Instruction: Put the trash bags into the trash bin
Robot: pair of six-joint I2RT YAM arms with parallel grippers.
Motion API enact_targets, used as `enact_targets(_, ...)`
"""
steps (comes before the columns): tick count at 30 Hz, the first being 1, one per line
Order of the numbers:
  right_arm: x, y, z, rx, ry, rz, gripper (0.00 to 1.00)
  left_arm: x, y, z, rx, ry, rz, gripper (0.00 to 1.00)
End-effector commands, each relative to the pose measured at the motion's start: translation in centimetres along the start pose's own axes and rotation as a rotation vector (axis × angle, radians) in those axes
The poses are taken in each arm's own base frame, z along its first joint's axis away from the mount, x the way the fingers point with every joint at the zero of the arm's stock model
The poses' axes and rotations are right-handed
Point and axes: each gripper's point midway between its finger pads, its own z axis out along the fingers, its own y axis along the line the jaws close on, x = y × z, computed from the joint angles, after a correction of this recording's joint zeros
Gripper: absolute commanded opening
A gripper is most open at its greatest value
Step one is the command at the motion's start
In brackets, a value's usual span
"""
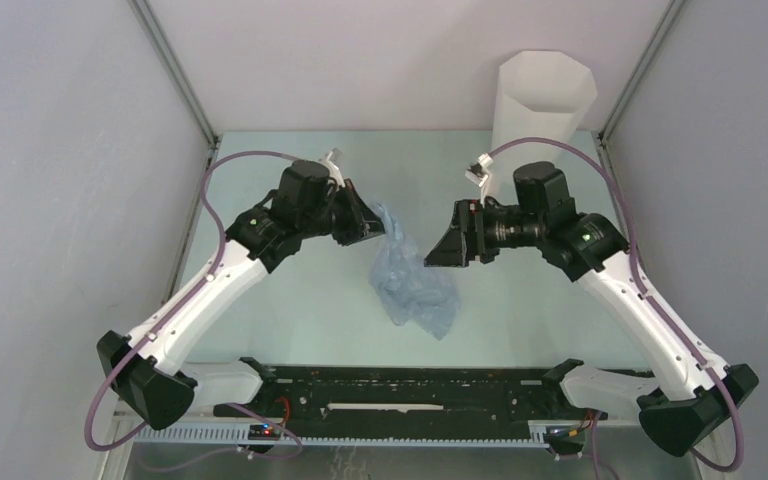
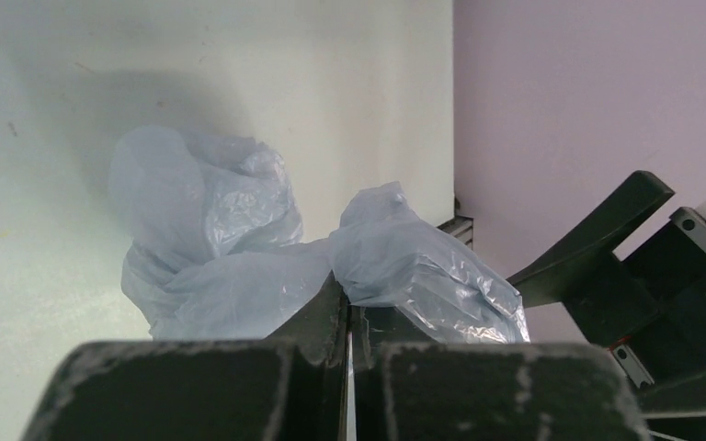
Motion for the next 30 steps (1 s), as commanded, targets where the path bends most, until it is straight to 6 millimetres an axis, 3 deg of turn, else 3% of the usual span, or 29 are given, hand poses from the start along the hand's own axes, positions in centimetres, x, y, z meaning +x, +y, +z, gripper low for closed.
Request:
enact_targets(1,-1.8,3.1,1.6,-0.142,-0.038,-0.038,0.78,-1.1,-3.5,-1.7,0.106,-0.024,-0.013,0.0)
enact_targets(4,-1.4,3.5,2.6,-0.119,-0.038,-0.053,0.79,-1.2,-3.7,-1.6,0.116,-0.022,-0.027,0.0)
enact_targets(8,-1.0,2.2,3.4,-0.003,-0.059,-0.107,0.8,-1.3,-3.9,-1.5,0.125,-0.028,-0.044,0.0)
enact_targets(13,-1.2,-0.8,5.1,0.216,-0.06,-0.143,0.77,-1.3,-4.1,-1.5,0.134,-0.024,-0.048,0.0)
enact_targets(15,-2.2,-1.7,5.0,0.287,-0.081,-0.139,0.7,-1.0,-4.2,-1.5,0.144,-0.007,-0.033,0.0)
enact_targets(18,-4.1,-1.0,4.3,0.28,-0.131,-0.164,0.58,-0.5,-4.5,-1.4,0.172,0.026,0.008,0.0)
enact_targets(21,-5.6,0.4,3.4,0.14,-0.151,-0.134,0.21,-0.2,-4.7,-1.5,0.194,0.053,0.06,0.05)
enact_targets(24,-6.7,-0.4,1.1,0.121,-0.198,-0.071,0.01,-0.7,-3.9,-2.2,0.169,0.023,0.104,0.12)
enact_targets(26,-6.9,-0.2,-0.1,0.064,-0.2,-0.048,0.0,-1.3,-3.5,-2.9,0.166,-0.013,0.133,0.17)
enact_targets(30,-6.3,0.9,-0.7,0.008,-0.182,-0.05,0.0,-2.0,-4.1,-4.4,0.204,-0.058,0.218,0.25)
